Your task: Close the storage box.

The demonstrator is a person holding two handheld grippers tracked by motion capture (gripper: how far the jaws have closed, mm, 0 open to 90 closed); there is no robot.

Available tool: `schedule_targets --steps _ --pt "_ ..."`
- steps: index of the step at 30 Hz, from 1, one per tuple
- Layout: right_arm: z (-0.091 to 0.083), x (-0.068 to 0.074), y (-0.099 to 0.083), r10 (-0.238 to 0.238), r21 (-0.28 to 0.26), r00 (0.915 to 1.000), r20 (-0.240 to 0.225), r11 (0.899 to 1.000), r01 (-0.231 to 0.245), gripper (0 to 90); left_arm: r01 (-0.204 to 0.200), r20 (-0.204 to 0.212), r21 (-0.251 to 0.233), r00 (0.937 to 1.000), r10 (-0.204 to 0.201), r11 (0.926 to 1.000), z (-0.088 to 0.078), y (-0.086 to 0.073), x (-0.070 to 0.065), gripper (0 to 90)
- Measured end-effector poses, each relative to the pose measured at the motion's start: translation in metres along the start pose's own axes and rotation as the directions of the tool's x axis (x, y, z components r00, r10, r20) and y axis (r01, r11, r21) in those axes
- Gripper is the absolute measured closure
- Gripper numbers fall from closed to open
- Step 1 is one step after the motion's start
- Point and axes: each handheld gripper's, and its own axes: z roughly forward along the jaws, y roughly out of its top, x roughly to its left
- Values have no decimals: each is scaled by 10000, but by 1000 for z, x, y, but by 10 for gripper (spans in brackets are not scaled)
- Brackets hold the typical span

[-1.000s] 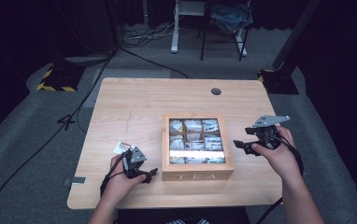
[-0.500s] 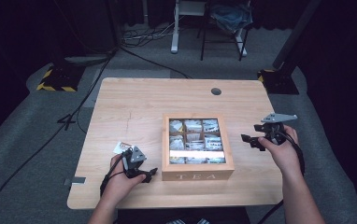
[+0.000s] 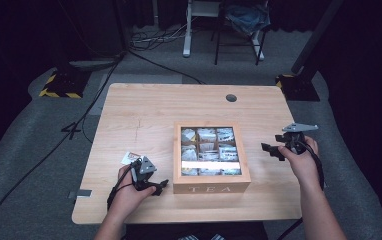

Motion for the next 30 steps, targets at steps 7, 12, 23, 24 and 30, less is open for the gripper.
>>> schedule_targets --steps 7,12,23,24,30 --pt "14 -5 -8 -8 -89 9994 335 10000 11 270 -3 -2 1 10000 3 10000 0 0 0 192" --pt "23 -7 -13 -22 -111 9991 421 9999 27 270 1 2 0 10000 -1 10000 0 0 0 192" --pt "39 -7 -21 -93 118 9981 610 9999 86 268 -11 -8 5 10000 11 10000 0 0 0 192" --pt "39 -7 -22 -106 109 9979 634 9999 99 268 -14 -8 6 10000 14 10000 0 0 0 192" --pt "47 -5 -26 -5 26 9972 752 10000 4 264 -9 1 4 10000 9 10000 0 0 0 192"
